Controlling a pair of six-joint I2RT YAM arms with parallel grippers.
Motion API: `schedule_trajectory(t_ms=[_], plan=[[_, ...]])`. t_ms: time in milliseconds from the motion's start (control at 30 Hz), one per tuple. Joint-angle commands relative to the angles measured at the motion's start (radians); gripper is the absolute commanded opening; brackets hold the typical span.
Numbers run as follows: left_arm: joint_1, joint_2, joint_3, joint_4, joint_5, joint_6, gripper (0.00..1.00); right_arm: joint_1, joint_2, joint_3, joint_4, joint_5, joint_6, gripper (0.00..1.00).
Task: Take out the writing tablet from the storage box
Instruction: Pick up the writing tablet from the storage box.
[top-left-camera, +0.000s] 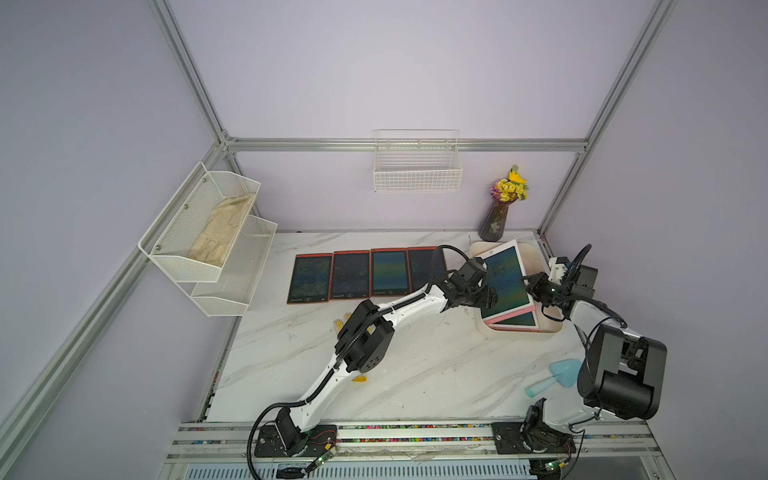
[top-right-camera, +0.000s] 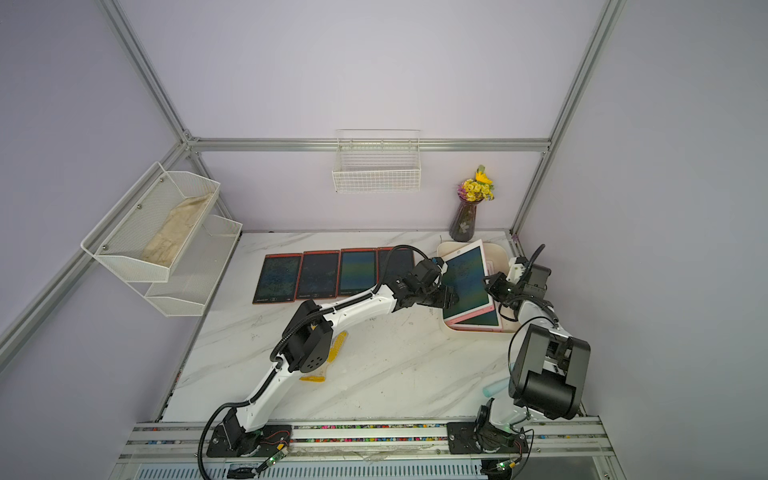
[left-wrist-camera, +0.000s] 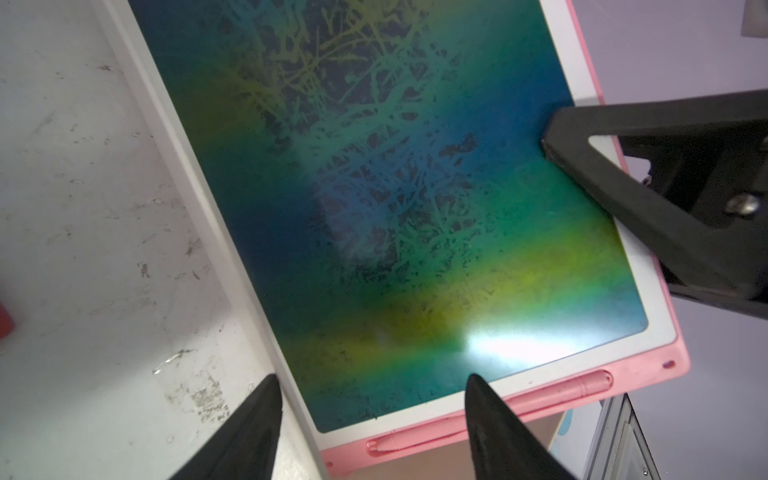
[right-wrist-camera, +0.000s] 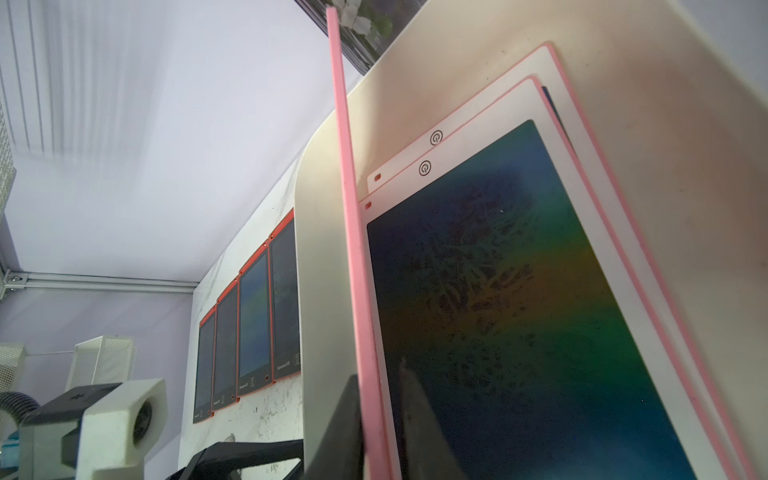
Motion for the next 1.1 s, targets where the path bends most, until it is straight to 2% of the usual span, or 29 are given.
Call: schedule_trajectory(t_ms=[0, 67, 167, 367, 600, 733, 933, 1067], plan=[[-0.013, -0.039, -0.026, 0.113, 0.073, -0.02, 0.69, 0.015, 0.002, -0.001, -0.041, 0.004, -0.022, 0.12], [-0.013, -0.035, -0.025, 0.115, 0.077, -0.023, 0.69, 0.016, 0.006, 0.008, -0.048, -0.003, -0.026, 0.05], [-0.013, -0.03, -0.025, 0.115, 0.081, -0.024, 0.68, 0.015, 0.003, 0.018, -0.052, -0.005, -0.028, 0.0], [-0.012, -0.029, -0.026, 0.115, 0.082, -0.023, 0.68, 0.011, -0.034, 0.027, -0.029, -0.033, -0.005, 0.0], [-0.007, -0.058, -0.042, 0.109, 0.078, -0.009, 0.68, 0.005, -0.144, 0.06, 0.025, -0.045, 0.09, 0.0], [0.004, -0.081, -0.078, 0.126, 0.07, -0.009, 0.69, 0.004, -0.211, 0.094, -0.006, 0.041, 0.134, 0.0], [0.008, -0.064, -0.071, 0.138, 0.086, -0.012, 0.69, 0.003, -0.279, 0.144, -0.081, 0.16, 0.13, 0.0], [0.008, -0.042, -0.049, 0.14, 0.092, -0.017, 0.69, 0.003, -0.299, 0.181, -0.112, 0.188, 0.123, 0.0]])
